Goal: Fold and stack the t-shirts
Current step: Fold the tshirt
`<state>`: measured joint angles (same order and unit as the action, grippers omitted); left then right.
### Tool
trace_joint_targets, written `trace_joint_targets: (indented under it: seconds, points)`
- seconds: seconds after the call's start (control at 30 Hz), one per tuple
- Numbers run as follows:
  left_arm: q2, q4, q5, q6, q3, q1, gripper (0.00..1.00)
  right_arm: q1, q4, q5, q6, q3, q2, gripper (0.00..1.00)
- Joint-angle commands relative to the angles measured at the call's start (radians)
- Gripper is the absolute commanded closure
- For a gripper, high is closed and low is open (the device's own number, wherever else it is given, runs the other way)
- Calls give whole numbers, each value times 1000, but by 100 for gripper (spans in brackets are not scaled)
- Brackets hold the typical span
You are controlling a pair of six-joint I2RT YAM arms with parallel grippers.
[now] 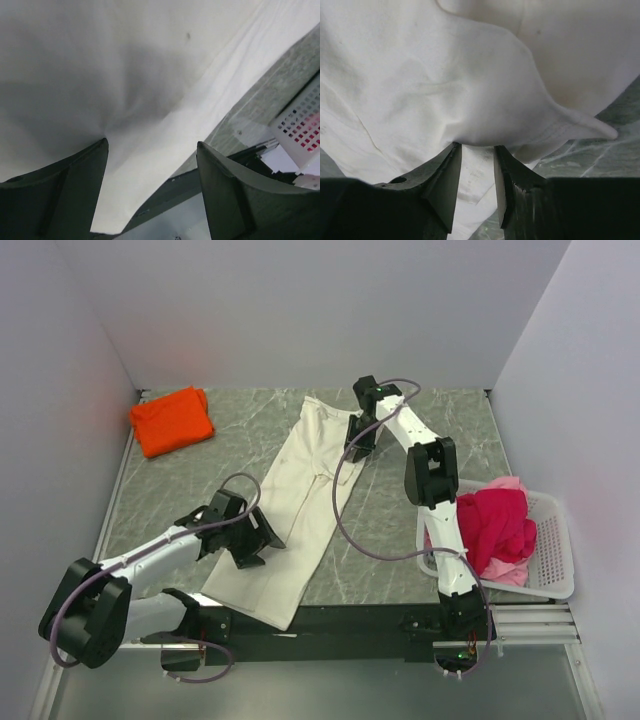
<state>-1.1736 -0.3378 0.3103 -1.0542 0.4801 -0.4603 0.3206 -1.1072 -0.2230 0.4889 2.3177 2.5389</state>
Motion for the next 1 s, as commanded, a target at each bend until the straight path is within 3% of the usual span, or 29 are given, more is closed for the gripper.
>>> trace_joint_targets:
  seconds: [0.0,0.5,0.73,0.97]
  points:
    - [41,49,41,-98,-29,-37,23,-18,67,-4,51,28,61,60]
    - [-98,191,44,-201,20,-259,22,-21,121,-56,100,34,60,54]
    - [-46,-21,-124,-34,238,-265,21,-20,225,-110,47,-125,-74,52]
    - [-29,-305,-307,88,400,-267,20,-18,230,-84,-16,-138,-268,50]
